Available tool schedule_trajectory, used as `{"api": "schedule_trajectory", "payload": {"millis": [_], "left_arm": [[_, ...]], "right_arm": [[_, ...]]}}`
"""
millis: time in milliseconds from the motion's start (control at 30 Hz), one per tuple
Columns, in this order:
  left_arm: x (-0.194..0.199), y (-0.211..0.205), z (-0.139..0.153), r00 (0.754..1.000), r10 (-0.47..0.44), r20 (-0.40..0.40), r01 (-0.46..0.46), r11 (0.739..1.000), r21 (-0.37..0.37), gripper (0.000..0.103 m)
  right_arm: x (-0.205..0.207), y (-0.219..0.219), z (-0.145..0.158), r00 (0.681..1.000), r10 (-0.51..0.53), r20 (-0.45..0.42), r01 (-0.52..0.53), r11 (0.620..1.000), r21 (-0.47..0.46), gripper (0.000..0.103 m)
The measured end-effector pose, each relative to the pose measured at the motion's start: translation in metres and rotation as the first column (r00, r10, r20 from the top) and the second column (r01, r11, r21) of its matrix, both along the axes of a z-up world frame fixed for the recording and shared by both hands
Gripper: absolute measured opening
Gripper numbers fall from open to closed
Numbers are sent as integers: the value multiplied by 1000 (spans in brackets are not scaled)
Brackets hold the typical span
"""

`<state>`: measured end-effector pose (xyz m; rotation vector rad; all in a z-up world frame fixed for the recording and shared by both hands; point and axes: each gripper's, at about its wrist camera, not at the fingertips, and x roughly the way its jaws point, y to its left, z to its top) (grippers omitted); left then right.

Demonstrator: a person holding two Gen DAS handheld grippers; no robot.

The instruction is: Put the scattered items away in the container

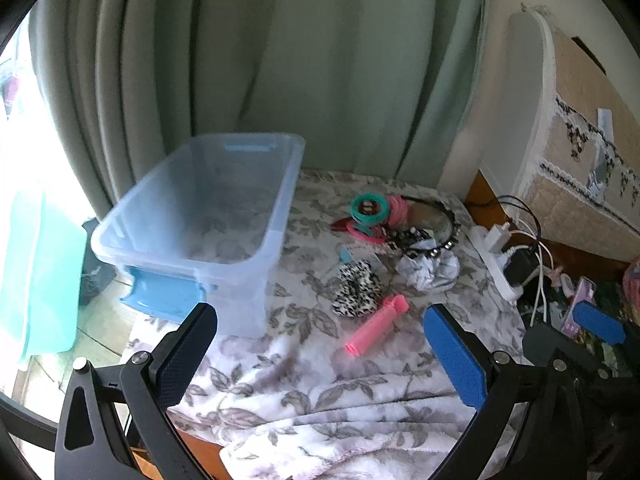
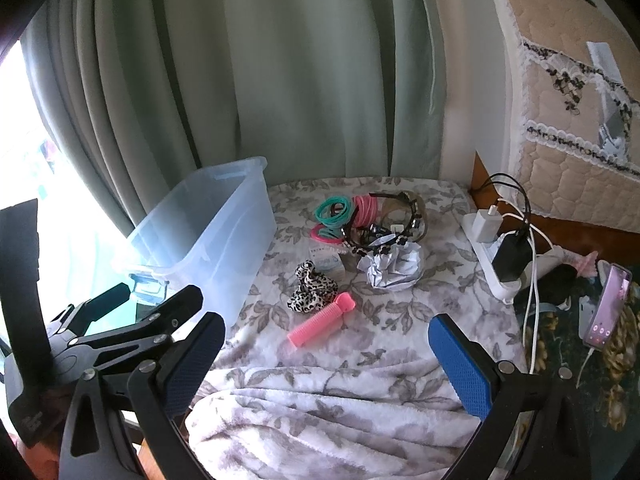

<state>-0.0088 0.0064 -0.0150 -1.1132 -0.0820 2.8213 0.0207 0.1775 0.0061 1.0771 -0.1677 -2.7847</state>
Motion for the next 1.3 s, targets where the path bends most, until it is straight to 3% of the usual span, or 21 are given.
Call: {"api": "schedule_trajectory", "payload": {"millis": [167,367,633,767,967,1300], "left_arm": [[-6,19,-10,999,-45,8,45,998,-46,103],[-21,36,-32,995,-72,74,77,994,-73,103],[-47,59,-62,979,-137,153,151,985,-82,102],[-68,61,-71,973,-142,183,156,986,-64,92],[-104,68,-84,970,-132,206,145,988,-48,86],[-161,75,-119,945,-131,299,142,990,-16,62]], "right_arm": [[-9,11,-9,1000,-9,21,9,1000,-5,103],[-24,27,-29,997,-19,74,22,999,-28,103],[-52,47,-63,983,-37,180,54,994,-90,94],[-68,58,-85,969,-58,240,92,987,-135,86],[-90,73,-111,945,-82,318,146,972,-183,74],[-123,41,-153,911,46,409,61,968,-243,58]]}}
